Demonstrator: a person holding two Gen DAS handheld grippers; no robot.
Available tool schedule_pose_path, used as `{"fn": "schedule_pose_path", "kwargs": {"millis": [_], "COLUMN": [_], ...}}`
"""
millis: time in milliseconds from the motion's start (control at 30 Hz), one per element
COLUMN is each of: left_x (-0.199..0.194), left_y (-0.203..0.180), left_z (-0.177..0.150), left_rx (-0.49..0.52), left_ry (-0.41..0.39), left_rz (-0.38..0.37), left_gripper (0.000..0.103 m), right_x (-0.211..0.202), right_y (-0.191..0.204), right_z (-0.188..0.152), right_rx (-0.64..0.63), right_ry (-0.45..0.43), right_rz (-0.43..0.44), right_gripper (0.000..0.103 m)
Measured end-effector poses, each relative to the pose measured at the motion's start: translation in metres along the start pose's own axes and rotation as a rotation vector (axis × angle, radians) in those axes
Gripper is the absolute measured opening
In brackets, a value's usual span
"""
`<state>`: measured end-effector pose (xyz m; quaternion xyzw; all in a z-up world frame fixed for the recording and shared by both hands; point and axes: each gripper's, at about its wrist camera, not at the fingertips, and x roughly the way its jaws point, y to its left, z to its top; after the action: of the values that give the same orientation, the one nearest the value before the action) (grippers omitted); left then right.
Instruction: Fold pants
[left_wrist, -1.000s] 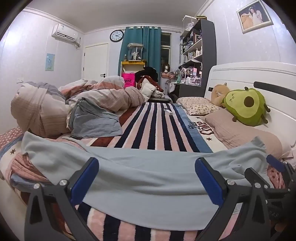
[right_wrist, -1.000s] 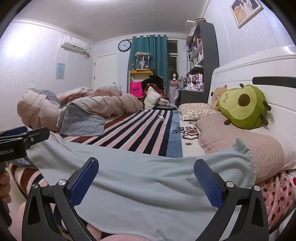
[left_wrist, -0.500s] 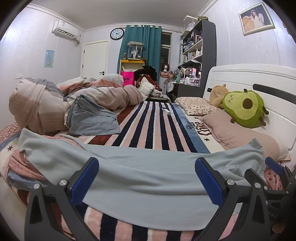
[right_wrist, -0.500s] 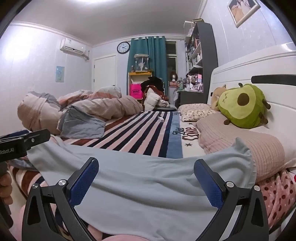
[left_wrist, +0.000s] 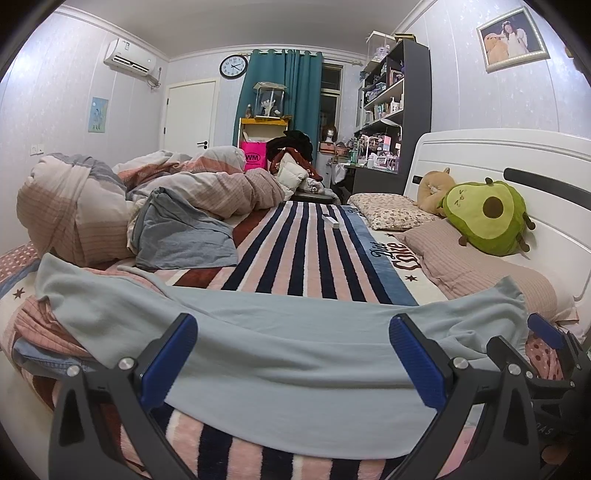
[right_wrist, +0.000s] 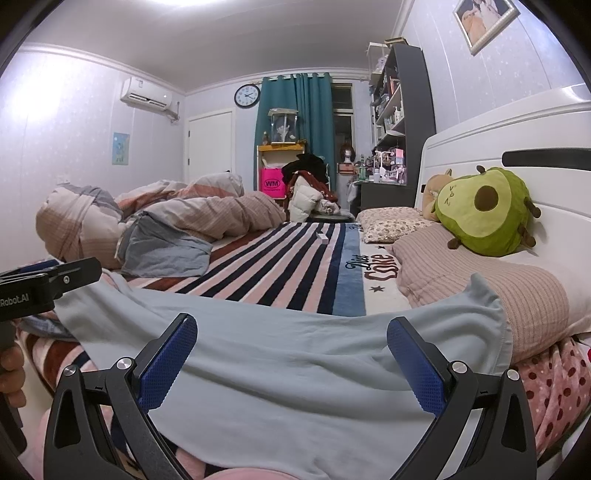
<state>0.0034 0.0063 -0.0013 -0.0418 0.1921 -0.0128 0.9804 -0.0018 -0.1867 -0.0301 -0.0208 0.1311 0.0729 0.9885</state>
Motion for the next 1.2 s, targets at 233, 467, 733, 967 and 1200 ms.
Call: {"fn": "schedule_pose_path", "kwargs": {"millis": [233, 467, 733, 967, 1200], "left_x": [-0.0006, -0.0004, -0.0014, -0.0011, -0.0010], "left_y": [-0.0016, -0.0024, -0.0036, -0.0068, -0.0066], "left_z": [-0.0001, -0.0005, -0.0017, -0.0028, -0.0027], "left_rx": [0.002, 0.001, 0.001, 0.001, 0.000], "left_ry": [-0.003, -0.001, -0.002, -0.001, 0.000], "left_rz": [-0.001, -0.004, -0.004, -0.004, -0.004], "left_gripper": [0.102, 0.102, 0.102, 0.102, 0.102], "right_x": [-0.0001, -0.0008, -0.0007, -0.0004, -0.0011], "right_y": [-0.0001, -0.0012, -0.0028, -0.0030, -0.0034], "right_z": [0.0001, -0.0002, -0.0005, -0.0007, 0.0002], "right_rx": [0.002, 0.001, 0.004, 0.003, 0.002], "right_ry": [-0.001, -0.001, -0.001, -0.001, 0.000], "right_rz": [0.000, 0.000, 0.002, 0.002, 0.004], "right_gripper": [0.102, 0.103, 0.103, 0.103, 0.103]}}
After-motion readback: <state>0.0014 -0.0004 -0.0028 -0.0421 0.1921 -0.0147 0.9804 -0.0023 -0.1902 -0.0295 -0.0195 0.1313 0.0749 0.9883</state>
